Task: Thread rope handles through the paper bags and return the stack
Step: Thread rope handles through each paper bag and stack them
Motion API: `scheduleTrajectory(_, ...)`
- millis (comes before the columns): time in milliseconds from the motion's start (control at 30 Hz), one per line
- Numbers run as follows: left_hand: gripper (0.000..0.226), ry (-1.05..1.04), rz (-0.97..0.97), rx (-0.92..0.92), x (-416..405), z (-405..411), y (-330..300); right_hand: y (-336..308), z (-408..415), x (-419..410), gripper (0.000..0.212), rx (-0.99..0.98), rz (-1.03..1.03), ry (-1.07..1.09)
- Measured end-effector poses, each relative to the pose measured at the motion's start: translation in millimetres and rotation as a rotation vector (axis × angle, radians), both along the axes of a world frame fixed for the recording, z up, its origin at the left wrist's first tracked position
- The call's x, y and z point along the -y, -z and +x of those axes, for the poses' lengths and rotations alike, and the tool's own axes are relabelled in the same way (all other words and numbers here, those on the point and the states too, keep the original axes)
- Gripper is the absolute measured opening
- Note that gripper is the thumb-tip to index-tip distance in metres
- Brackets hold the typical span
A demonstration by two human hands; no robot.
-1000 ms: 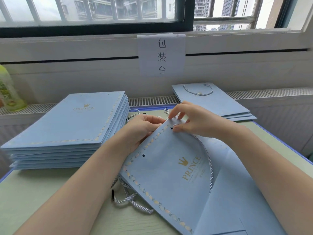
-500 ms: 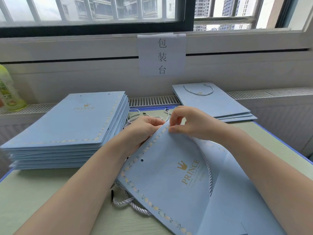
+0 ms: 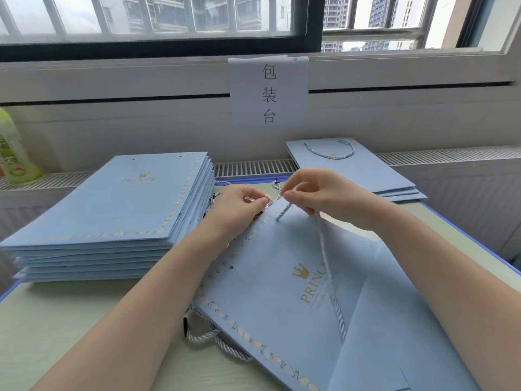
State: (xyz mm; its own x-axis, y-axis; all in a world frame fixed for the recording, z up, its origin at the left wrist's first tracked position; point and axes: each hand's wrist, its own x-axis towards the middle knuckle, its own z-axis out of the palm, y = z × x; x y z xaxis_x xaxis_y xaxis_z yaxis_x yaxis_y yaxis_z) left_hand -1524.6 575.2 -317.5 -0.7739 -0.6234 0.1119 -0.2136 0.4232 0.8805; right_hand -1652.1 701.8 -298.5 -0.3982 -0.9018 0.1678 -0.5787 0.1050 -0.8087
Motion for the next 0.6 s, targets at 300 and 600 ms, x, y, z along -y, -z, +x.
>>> scheduleTrajectory(300, 0.038, 0.132, -0.303, 0.412, -6.0, 6.1, -10.9, -8.3, -28.4, -3.8, 0.024, 0.646, -0.644, 0.397)
scheduleTrajectory(600, 0.016, -0.068, -0.434, 0.116, 2.5, -2.2, 0.1, -14.7, -35.0, -7.2, 0.028, 0.828, -0.789, 0.472)
